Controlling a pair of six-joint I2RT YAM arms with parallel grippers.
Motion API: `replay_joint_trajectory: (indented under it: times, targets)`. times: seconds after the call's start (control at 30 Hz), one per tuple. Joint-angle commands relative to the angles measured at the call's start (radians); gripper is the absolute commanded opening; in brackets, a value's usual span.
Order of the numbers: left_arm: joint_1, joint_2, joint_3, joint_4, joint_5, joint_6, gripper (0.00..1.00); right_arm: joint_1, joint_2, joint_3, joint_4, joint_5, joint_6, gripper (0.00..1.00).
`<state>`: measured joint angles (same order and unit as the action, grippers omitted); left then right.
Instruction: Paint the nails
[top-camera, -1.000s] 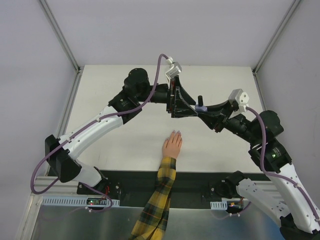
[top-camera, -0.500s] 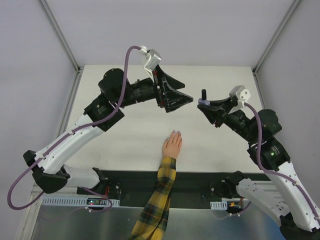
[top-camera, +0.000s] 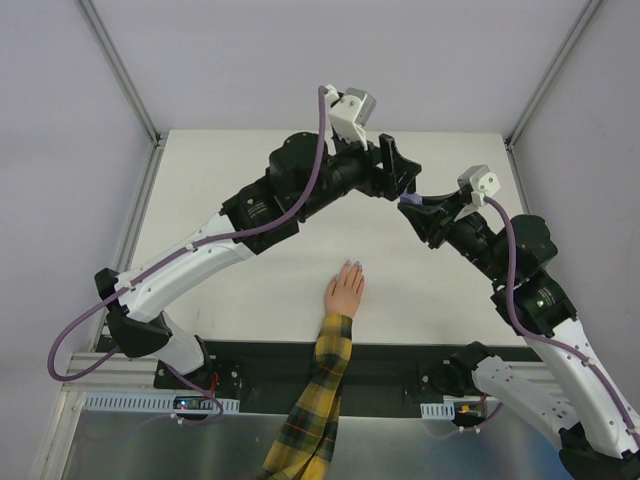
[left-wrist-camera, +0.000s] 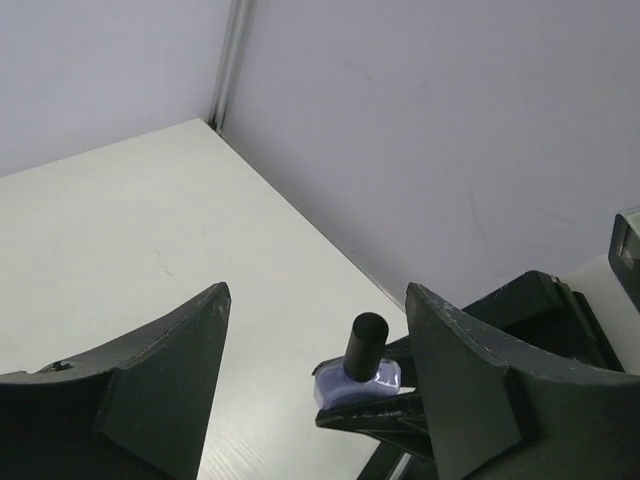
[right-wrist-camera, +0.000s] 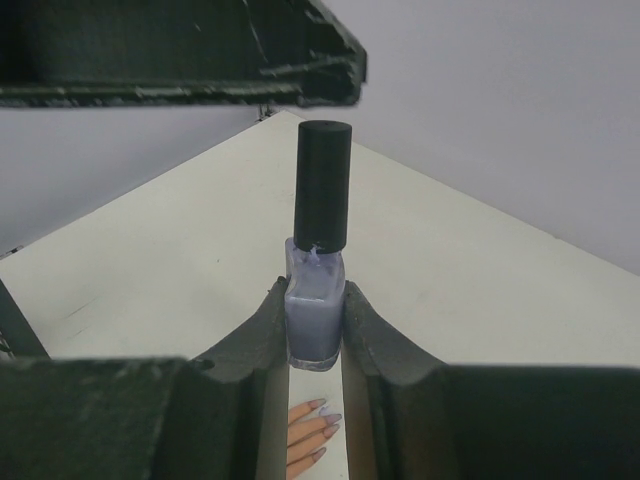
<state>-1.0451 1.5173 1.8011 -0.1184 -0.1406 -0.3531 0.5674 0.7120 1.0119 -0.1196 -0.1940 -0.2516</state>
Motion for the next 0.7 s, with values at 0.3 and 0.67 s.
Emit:
replay_joint_trajectory:
  times: [0.3,0.67]
  targets:
    - [-0.050,0.049,0.080,-0.013,-0.016,-0.021,0.55,0.003,-0.019,0.053,0.051,0.024,0.011,0.00]
    - [-0.053,0.066,0.064,-0.013,0.065,-0.041,0.41,0.003,-0.014,0.057,0.063,0.015,0.029,0.00]
